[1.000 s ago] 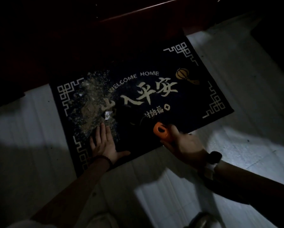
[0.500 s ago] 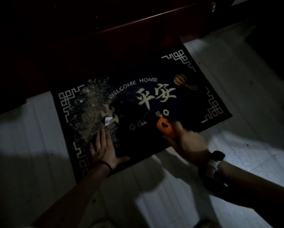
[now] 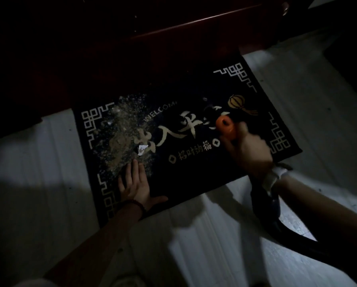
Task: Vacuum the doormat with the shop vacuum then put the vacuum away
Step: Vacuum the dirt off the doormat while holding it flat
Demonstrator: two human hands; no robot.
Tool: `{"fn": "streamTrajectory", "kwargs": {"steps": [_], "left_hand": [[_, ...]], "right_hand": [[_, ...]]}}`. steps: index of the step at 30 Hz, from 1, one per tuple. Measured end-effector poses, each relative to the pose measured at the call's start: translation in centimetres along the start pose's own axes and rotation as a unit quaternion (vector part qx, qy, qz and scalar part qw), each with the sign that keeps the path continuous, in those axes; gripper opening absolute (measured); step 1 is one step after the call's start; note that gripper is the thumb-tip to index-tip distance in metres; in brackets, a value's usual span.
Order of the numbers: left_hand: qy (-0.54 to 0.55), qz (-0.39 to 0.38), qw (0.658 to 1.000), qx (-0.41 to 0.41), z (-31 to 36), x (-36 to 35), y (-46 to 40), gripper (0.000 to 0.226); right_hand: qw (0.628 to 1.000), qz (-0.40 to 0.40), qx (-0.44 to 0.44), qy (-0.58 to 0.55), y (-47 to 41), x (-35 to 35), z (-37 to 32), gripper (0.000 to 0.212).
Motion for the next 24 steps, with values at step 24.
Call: {"fn": "streamTrajectory", "kwargs": {"steps": [24], "left_hand": [[0.000, -0.005, 0.998, -0.068, -1.5, 1.2, -0.4, 0.122]], "right_hand": [[0.994, -0.073, 0.080, 0.007, 0.8, -3.0, -6.8, 0.046]]}}
Point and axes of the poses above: each hand's wrist, its own y-axis away from the middle knuckle, its own x-axis out of the back of the hand, z = x × y, the point moved 6 cm from there along -y, towards the middle knuckle, and after that the axes turned 8 degrees about -z, right-handed, at the moved point
